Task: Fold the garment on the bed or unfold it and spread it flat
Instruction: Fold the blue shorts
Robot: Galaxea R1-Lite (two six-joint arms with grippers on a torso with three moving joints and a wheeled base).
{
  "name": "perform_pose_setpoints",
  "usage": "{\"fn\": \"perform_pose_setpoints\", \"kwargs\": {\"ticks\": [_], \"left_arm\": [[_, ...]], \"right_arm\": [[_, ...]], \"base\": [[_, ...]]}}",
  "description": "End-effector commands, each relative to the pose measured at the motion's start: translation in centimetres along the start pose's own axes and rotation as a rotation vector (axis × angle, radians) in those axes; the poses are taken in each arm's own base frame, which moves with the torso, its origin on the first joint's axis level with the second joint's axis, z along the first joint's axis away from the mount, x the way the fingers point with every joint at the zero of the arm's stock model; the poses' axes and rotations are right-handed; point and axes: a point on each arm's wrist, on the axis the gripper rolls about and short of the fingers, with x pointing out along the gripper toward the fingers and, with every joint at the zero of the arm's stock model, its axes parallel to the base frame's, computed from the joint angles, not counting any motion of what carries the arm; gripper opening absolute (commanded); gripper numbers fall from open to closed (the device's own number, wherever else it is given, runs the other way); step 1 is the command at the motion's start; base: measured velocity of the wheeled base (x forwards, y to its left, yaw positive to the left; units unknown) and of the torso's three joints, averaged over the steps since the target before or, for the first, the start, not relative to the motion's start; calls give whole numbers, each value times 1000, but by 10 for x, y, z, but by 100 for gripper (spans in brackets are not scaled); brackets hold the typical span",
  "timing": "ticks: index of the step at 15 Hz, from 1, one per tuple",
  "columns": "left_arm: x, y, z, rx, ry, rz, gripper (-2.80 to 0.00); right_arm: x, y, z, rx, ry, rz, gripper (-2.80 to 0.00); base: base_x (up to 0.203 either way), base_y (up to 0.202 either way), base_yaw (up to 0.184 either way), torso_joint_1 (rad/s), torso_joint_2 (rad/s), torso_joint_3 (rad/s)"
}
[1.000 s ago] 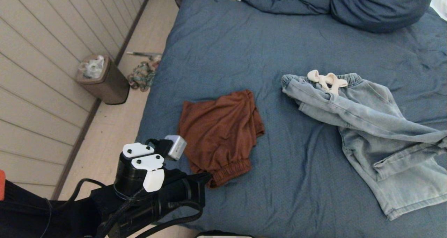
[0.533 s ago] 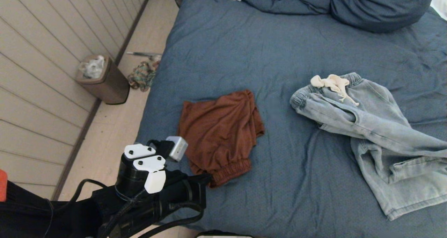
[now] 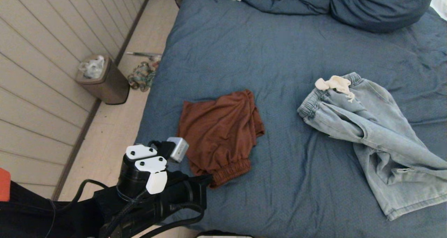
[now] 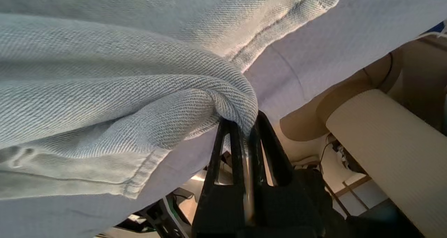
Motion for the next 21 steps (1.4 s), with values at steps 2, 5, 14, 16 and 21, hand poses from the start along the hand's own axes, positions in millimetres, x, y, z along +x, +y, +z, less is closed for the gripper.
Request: {"fn": "perform_pose_setpoints", "kwargs": {"ticks": [2, 5, 14, 16, 21], "left_arm": [[0, 0, -1, -2, 1, -1, -280], [0, 0, -2, -1, 3, -2, -280], [-3, -2, 1, -2, -11, -9, -280], [-3, -2, 1, -1, -10, -9, -280], [-2, -1, 0, 0, -5, -7, -280]], "right_arm": [[6, -4, -4, -18, 14, 2, 0], [-13, 2, -7, -60, -27, 33, 0], [-150, 164, -66, -550, -310, 497, -280], [-168, 212, -92, -708, -356, 500, -280], [-166, 311, -152, -1051, -567, 292, -280]], "base": [[0, 0, 0, 0, 0, 0], [0, 0, 0, 0, 0, 0], [0, 0, 0, 0, 0, 0], [0, 0, 0, 0, 0, 0], [0, 0, 0, 0, 0, 0]]}}
